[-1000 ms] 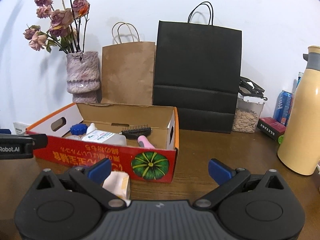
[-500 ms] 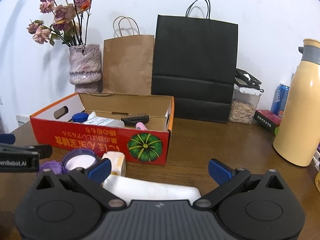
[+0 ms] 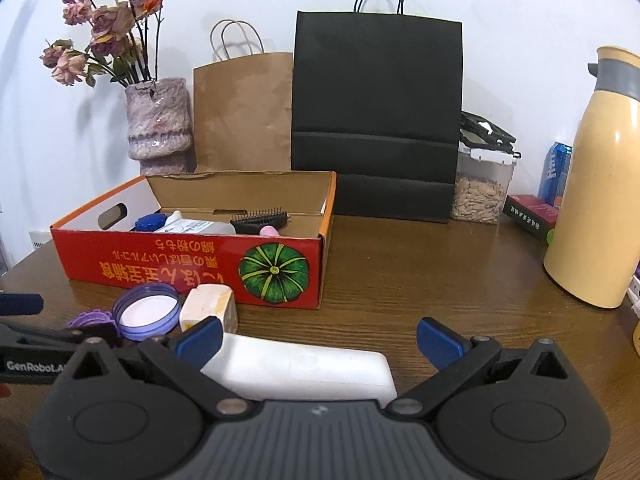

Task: Organize rigid objects
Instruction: 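Move the left tool to the purple lid while the right tool approaches the white remote, then close the left tool on the purple lid while the right tool grasps the white remote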

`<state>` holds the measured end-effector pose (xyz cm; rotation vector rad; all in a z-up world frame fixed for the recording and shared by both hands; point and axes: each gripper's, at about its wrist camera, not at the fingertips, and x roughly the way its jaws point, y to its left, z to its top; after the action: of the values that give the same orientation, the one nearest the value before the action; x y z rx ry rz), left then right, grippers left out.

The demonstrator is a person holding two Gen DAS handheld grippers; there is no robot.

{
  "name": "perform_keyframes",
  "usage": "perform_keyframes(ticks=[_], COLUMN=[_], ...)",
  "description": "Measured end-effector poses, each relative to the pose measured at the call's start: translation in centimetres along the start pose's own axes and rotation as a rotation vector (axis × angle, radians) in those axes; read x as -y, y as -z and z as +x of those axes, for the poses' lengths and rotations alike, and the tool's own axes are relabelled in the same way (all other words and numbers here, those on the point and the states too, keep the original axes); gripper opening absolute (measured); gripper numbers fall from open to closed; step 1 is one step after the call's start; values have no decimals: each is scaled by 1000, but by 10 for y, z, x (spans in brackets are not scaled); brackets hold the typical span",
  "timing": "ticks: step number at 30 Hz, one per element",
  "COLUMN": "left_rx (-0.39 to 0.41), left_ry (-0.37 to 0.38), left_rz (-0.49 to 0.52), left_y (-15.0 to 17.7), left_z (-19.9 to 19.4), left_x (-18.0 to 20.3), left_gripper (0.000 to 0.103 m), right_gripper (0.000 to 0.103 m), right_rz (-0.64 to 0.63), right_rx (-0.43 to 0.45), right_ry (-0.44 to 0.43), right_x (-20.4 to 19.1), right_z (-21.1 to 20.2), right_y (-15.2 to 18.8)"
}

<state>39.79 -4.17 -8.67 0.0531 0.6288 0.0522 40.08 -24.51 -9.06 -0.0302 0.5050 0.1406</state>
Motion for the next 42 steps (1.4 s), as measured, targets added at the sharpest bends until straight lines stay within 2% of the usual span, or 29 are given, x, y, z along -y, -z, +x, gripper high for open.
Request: perform_keyframes(ticks=[8,9,11,13,14,18,25,29,42], left_rx=[-33,-33,-34,-45,-57,-48,-23,-12,17], left_ry=[-5,-2,3,22,36,55,33,31,26], left_rz=[25,23,20,19,19,21,5,0,8], left_y=[1,1,1,2,2,3,1,0,0], left_z=[13,13,12,13,14,11,1,-3,-14], left_x=[6,5,4,3,3,2,-5,-8,-9], left_gripper=[103,100,88,63,55,55,55,55,55], right_gripper=[103,103,103,103,103,103,103,103,103], right_rz=[19,20,23,24,25,29,-3,-56,-102], right_rx=[-13,-17,-22,-22,-23,-23,-40,-57,-138], right_ry=[11,12,10,8,7,-1,-37,-31,-20], right_x=[3,3,4,5,5,5,4,6,15], right_z=[4,5,6,6,6,5,1,-3,-3], right_y=[0,0,1,0,0,1,0,2,22])
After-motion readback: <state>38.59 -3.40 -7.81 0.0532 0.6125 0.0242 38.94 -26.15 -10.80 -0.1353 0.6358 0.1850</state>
